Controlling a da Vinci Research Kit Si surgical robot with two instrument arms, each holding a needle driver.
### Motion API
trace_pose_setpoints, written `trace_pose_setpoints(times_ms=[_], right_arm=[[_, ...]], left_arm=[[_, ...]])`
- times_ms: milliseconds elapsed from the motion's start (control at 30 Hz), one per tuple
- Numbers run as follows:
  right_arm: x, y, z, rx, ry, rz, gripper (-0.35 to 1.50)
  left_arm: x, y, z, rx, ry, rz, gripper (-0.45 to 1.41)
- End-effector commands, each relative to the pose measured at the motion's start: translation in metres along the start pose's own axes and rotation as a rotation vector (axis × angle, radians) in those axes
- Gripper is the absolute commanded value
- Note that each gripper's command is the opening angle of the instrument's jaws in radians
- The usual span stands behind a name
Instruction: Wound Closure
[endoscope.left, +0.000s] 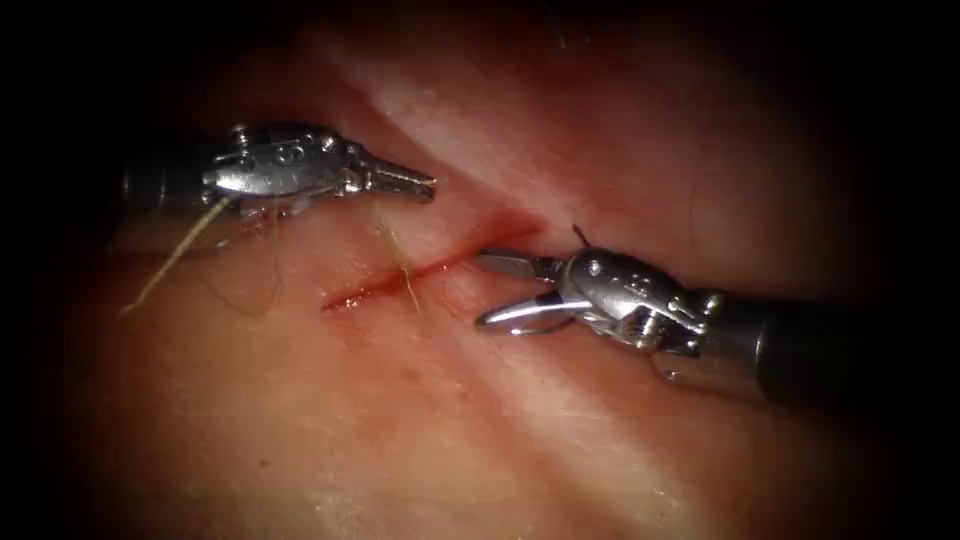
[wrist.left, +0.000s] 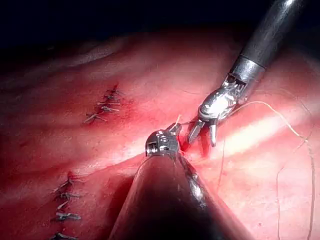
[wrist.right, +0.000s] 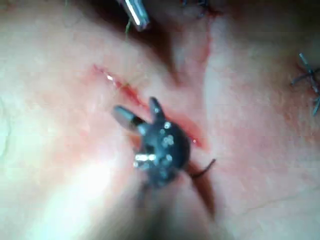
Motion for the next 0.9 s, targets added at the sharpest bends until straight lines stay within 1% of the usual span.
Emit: trace_pose_setpoints(times_ms=[33,300,433,567,900], right_arm=[[0.0000,0.0002,0.0017,0.001,0.004,-0.001,1.31],[0.0005,0.0008,0.0060,0.009,0.012,0.015,1.33],[0.0010,0.0004,0.0078,0.026,0.018,0.017,1.35],[0.0012,-0.0002,0.0082,0.039,0.020,0.017,1.35],[0.0013,-0.0008,0.0095,0.054,0.024,0.015,1.38]], left_arm=[[-0.0001,-0.0004,0.0007,-0.004,0.001,0.004,-0.45],[-0.0002,-0.0002,0.0009,-0.009,0.003,0.004,-0.45],[-0.0002,-0.0002,0.0009,-0.009,0.003,0.004,-0.45],[-0.0002,-0.0003,0.0009,-0.009,0.003,0.005,-0.45],[-0.0001,-0.0006,0.0009,-0.008,0.005,0.020,-0.45]])
